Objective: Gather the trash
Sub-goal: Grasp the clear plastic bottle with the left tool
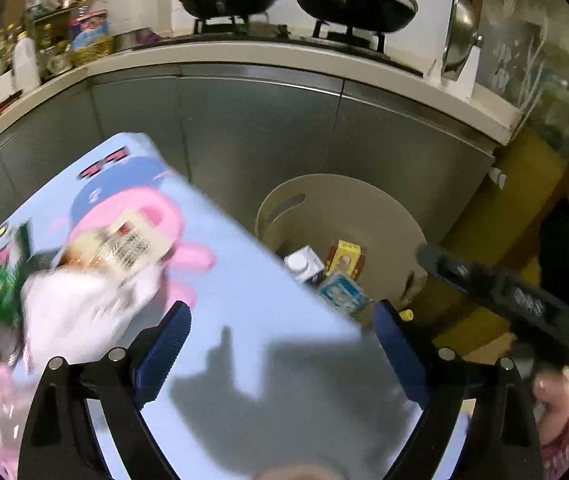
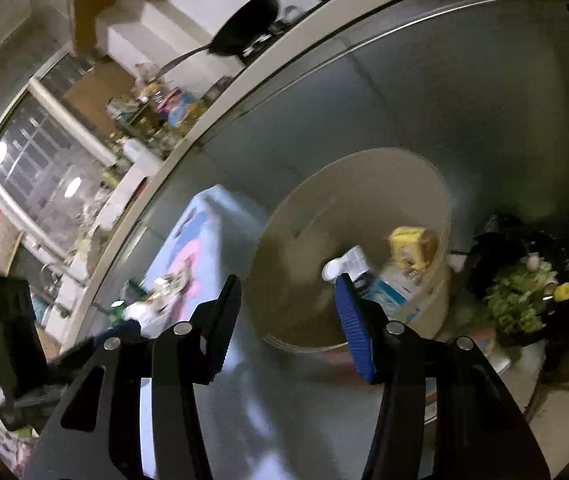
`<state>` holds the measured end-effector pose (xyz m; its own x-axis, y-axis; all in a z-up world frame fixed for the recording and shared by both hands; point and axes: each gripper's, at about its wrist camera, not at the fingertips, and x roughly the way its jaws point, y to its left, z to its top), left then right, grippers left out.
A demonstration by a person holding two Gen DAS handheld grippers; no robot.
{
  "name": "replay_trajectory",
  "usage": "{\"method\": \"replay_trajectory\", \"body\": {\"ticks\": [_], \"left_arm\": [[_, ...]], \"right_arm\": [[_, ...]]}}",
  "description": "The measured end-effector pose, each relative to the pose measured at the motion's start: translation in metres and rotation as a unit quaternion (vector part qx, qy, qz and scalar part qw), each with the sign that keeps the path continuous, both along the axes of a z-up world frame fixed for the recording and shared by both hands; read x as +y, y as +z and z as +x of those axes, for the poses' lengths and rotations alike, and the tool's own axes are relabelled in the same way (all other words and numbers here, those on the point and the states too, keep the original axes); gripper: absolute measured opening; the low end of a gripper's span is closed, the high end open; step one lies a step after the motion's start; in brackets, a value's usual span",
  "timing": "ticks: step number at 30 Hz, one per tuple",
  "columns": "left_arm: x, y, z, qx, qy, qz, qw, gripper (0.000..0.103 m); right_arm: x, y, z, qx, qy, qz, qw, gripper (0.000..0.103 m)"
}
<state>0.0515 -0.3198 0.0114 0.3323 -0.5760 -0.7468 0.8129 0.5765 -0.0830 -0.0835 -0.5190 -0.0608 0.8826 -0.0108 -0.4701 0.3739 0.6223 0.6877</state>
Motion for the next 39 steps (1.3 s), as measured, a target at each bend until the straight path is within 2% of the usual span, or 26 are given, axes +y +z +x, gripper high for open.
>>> {"method": "replay_trajectory", "body": {"ticks": [7,12,18,22,25,28,31,32,33,34,35,36,38,39], "left_arm": [[0.102,0.003,-0.023,0.001,0.014,-0.008,0.9999,0.092],[0.188,-0.002,-0.01,0.024,0.086,-0.019,0.9959,0.092],[0.261,-0.008,0.013,0.066,0.178,-0.053,0.9803,0.091],[0.283,-0.006,0.023,0.087,0.208,-0.078,0.9711,0.091],[0.292,-0.001,0.027,0.097,0.221,-0.096,0.9657,0.091],[0.296,0.005,0.029,0.103,0.234,-0.111,0.9603,0.092],[0.303,0.007,0.028,0.091,0.267,-0.115,0.9525,0.092],[0.304,0.007,0.028,0.089,0.273,-0.114,0.9511,0.092],[0.305,0.005,0.029,0.086,0.284,-0.109,0.9487,0.092],[0.305,0.004,0.029,0.083,0.293,-0.102,0.9472,0.092],[0.303,0.002,0.027,0.077,0.301,-0.091,0.946,0.092],[0.301,0.0,0.027,0.073,0.308,-0.081,0.9451,0.092],[0.295,-0.005,0.023,0.059,0.331,-0.05,0.9405,0.095],[0.291,-0.008,0.022,0.056,0.338,-0.041,0.9386,0.095]], "right_arm": [[0.063,0.009,0.046,-0.007,0.101,0.019,0.995,0.048],[0.114,0.016,0.095,-0.005,0.172,0.032,0.985,0.039],[0.157,0.017,0.145,-0.004,0.218,0.052,0.975,0.034],[0.171,0.014,0.164,-0.005,0.247,0.077,0.966,0.03],[0.193,0.019,0.162,-0.002,0.285,0.069,0.956,0.03],[0.223,0.019,0.143,0.001,0.338,0.062,0.939,0.03],[0.277,0.015,0.111,-0.005,0.44,0.049,0.896,0.03],[0.299,0.015,0.097,-0.006,0.483,0.03,0.875,0.03],[0.312,0.016,0.086,-0.008,0.505,0.004,0.863,0.03],[0.317,0.018,0.08,-0.011,0.514,-0.013,0.858,0.03],[0.317,0.019,0.074,-0.013,0.516,-0.03,0.856,0.03],[0.311,0.021,0.072,-0.015,0.506,-0.039,0.861,0.03],[0.288,0.024,0.073,-0.017,0.465,-0.05,0.884,0.032],[0.265,0.026,0.078,-0.016,0.423,-0.051,0.904,0.032]]}}
